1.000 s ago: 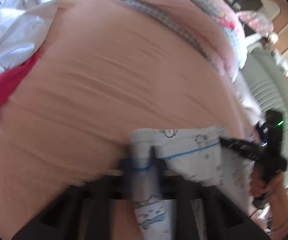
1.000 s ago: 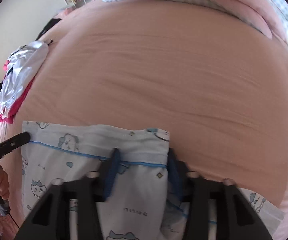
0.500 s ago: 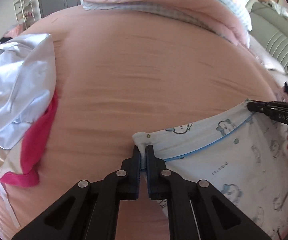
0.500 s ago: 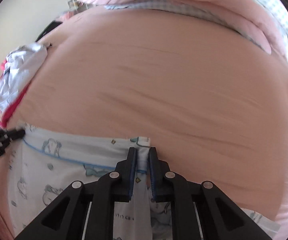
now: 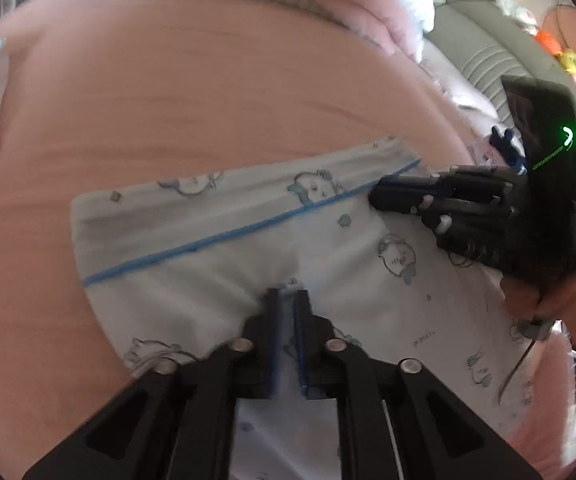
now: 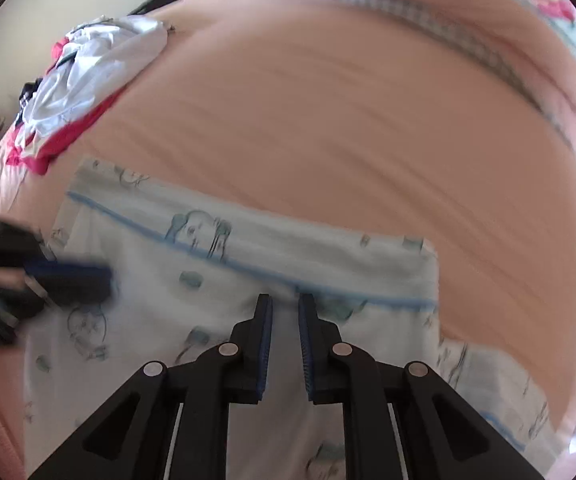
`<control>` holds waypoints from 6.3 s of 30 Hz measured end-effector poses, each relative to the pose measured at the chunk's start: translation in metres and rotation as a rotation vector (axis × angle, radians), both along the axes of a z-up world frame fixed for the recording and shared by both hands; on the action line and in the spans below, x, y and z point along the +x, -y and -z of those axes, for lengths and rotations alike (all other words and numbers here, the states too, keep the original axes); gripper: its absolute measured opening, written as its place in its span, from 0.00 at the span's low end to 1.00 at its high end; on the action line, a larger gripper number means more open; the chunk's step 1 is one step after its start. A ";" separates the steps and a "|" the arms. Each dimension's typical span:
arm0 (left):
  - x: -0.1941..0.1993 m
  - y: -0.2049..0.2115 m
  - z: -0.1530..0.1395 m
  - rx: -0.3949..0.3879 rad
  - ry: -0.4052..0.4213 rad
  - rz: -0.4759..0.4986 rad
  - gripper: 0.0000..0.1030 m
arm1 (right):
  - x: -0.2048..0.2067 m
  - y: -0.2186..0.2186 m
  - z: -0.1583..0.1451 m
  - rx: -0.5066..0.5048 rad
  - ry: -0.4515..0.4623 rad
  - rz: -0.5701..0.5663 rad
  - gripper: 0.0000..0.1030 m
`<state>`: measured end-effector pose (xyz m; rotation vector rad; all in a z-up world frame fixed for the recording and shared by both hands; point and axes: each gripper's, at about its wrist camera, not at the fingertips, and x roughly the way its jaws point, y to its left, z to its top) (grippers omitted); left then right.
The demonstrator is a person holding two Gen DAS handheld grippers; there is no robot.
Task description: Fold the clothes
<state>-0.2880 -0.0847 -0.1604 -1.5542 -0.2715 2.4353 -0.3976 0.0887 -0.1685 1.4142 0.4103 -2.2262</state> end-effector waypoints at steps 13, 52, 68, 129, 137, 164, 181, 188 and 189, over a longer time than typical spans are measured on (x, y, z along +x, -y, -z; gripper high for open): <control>0.099 0.012 -0.010 0.058 0.087 -0.297 0.06 | 0.152 -0.004 -0.036 -0.134 0.094 -0.018 0.12; 0.222 -0.083 -0.030 0.221 0.023 0.065 0.06 | 0.288 -0.028 -0.016 -0.153 0.189 0.155 0.28; 0.238 -0.109 -0.023 -0.037 -0.054 0.083 0.24 | 0.274 -0.039 -0.010 -0.208 0.210 0.192 0.28; 0.080 0.075 -0.002 0.072 0.084 -0.201 0.02 | 0.111 0.006 -0.001 0.002 0.031 0.175 0.29; 0.051 0.089 0.011 0.288 0.013 -0.274 0.52 | 0.098 -0.001 -0.013 -0.092 0.067 0.195 0.29; 0.211 0.051 0.008 0.300 0.172 -0.315 0.09 | 0.247 0.037 -0.037 -0.266 0.196 -0.045 0.30; 0.164 0.016 0.015 0.387 0.074 -0.239 0.24 | 0.231 0.025 -0.011 -0.266 0.263 0.123 0.30; 0.168 0.018 0.004 0.401 0.027 -0.200 0.01 | 0.226 -0.009 -0.012 -0.253 0.220 0.262 0.30; 0.171 0.019 -0.002 0.382 0.011 -0.194 0.01 | 0.226 -0.016 -0.013 -0.262 0.218 0.279 0.30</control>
